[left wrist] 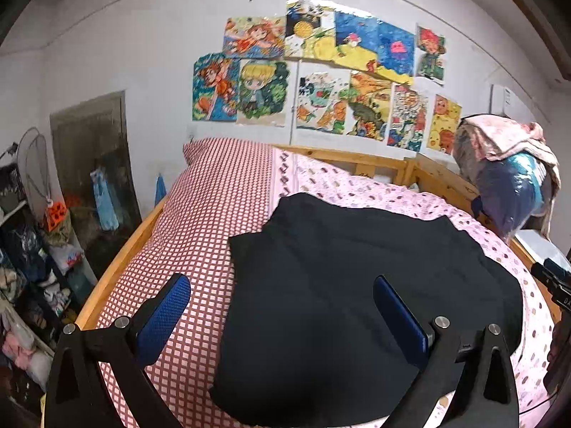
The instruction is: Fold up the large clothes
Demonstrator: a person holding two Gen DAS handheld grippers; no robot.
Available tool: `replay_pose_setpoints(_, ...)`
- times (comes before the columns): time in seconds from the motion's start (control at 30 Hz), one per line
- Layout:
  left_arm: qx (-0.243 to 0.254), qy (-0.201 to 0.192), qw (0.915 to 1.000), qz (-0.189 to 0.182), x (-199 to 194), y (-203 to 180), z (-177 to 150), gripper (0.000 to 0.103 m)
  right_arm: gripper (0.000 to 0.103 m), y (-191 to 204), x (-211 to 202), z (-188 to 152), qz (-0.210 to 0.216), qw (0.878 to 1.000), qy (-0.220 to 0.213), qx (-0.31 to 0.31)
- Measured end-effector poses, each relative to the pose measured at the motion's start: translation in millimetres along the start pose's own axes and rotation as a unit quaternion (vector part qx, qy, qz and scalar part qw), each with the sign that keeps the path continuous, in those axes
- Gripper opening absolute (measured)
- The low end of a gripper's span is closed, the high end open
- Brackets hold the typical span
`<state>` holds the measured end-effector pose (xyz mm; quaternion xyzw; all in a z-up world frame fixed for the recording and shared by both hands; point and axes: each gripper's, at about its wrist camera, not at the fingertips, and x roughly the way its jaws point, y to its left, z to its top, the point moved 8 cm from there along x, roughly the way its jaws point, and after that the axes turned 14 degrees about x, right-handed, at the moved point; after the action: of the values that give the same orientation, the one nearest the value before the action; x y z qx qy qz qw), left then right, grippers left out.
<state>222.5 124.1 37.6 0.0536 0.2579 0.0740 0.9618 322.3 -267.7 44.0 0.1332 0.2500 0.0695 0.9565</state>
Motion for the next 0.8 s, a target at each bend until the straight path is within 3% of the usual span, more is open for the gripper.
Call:
replay_pose_setpoints(0.27,0.026,-0.016,0.9993,-0.022,-43,-41,-12,0.103,0.094,22,-44,-13,0.042,0.999,-0.022,0.000)
replay_pose_setpoints(0.63,0.050,-0.025,0.9976,-0.041,-87,-78,-43,0.103,0.094,49,-108,-60,0.092,0.995,-0.041,-0.012)
replay_pose_setpoints(0.8,0.053,-0.030,0.9974,-0.037,-101,-83,-62,0.103,0.094,54,-126,-84,0.096,0.994,-0.040,-0.026)
